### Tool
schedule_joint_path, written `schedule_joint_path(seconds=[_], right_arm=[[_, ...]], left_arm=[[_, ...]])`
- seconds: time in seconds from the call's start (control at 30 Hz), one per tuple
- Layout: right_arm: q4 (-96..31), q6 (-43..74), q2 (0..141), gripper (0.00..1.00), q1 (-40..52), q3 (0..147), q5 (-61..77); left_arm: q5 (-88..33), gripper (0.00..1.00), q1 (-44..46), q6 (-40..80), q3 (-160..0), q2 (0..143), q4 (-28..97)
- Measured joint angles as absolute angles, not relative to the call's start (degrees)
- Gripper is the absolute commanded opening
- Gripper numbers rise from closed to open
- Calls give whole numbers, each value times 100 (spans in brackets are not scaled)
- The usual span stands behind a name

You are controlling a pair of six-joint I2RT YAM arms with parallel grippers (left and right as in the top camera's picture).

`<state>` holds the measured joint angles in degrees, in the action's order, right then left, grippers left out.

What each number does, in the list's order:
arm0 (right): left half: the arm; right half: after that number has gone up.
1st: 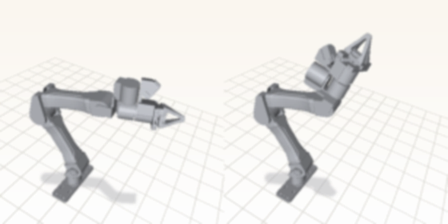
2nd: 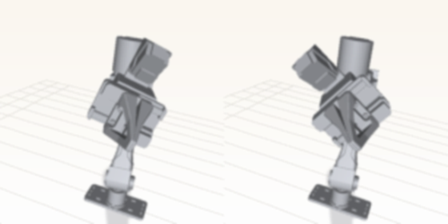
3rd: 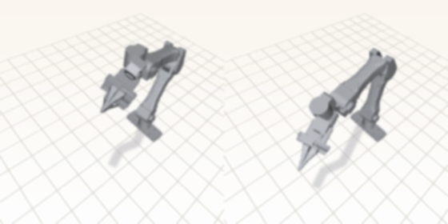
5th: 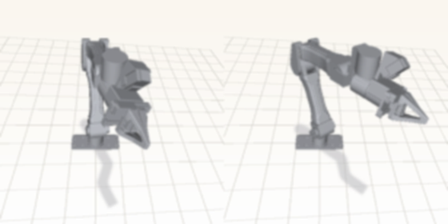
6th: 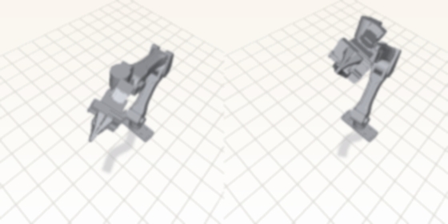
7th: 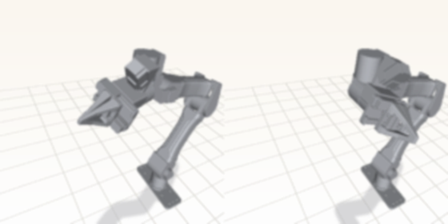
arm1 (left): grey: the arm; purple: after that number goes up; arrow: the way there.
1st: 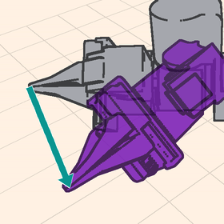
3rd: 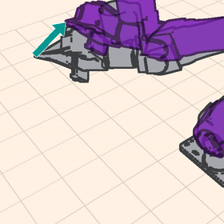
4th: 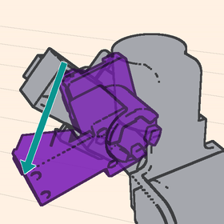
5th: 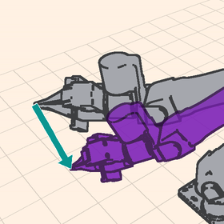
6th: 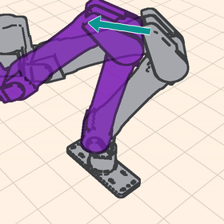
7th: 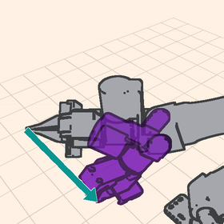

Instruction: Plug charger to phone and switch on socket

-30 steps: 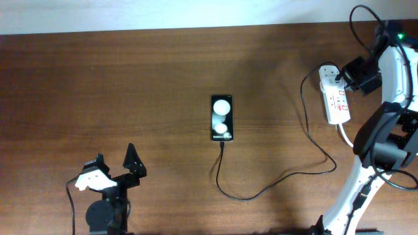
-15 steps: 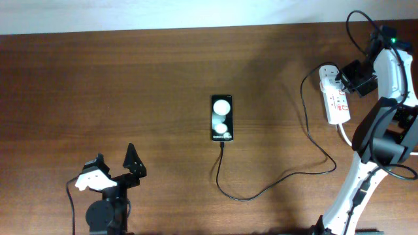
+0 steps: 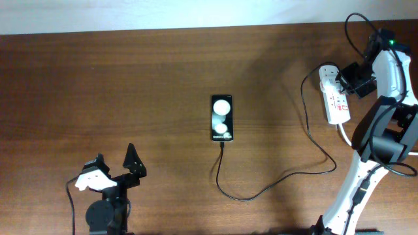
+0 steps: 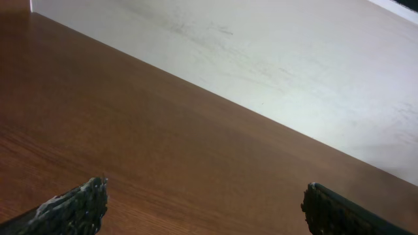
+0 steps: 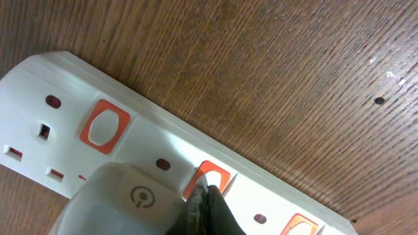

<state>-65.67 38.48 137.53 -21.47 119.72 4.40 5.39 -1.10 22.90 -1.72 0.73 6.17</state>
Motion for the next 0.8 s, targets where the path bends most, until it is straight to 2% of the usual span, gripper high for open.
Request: schedule_joint_path(seconds=[0.8], right_arm=[[-6388, 3686, 13600, 4, -1896, 11629, -30]], left_arm=[[539, 99, -110, 2290, -172, 73, 617]])
